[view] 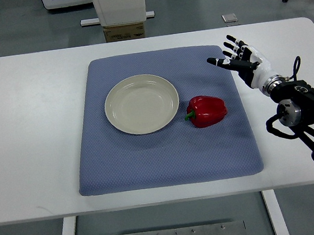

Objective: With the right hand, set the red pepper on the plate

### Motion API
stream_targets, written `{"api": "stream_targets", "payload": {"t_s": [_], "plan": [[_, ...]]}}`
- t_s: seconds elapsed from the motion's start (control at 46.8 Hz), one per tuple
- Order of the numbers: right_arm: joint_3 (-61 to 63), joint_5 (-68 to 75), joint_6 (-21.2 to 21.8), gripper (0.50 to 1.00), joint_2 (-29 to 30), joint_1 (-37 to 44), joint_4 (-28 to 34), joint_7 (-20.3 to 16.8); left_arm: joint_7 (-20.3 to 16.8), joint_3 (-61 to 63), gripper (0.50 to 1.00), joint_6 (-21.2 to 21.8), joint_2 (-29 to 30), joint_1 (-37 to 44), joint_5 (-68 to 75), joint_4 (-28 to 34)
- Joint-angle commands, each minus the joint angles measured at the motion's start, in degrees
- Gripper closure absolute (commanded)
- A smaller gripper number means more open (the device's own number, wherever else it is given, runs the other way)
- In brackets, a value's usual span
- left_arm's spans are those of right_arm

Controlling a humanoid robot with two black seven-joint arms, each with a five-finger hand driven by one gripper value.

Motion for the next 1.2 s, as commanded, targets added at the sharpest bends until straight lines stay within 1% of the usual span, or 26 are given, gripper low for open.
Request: {"api": "stream_targets", "payload": {"t_s": [0.0, 0.534, 0.662, 0.769, 1.09, 1.175], "plan": [[-0.1, 0.0, 0.0, 0.5, 0.0, 0.0, 0.0, 0.0, 0.0, 0.0, 0.5, 0.0, 0.0, 0.0, 0.0, 0.0], [-0.1, 0.0, 0.0, 0.5, -0.2, -0.2, 0.1, 0.0, 0.1, 0.0, 0.5, 0.0, 0.0, 0.0, 0.0, 0.0], [-0.2, 0.0, 0.2, 0.5, -1.3, -0.2, 0.3, 0.0, 0.0, 0.0, 0.5, 0.0, 0.0, 0.0, 0.0, 0.0], [-0.3, 0.0, 1.0, 0.5, -1.5, -0.1, 0.5, -0.1, 0.0, 0.0, 0.5, 0.0, 0.0, 0.0, 0.0, 0.0], [-0.8, -0.1, 1.1, 0.5, -1.8, 0.6, 1.1, -0.1, 0.0, 0.0, 0.5, 0.0, 0.0, 0.0, 0.0, 0.0], [-2.3, -0.2, 1.4, 0.5, -3.0, 1.2, 1.8, -0.1, 0.0, 0.0, 0.5, 0.0, 0.0, 0.0, 0.0, 0.0]]}}
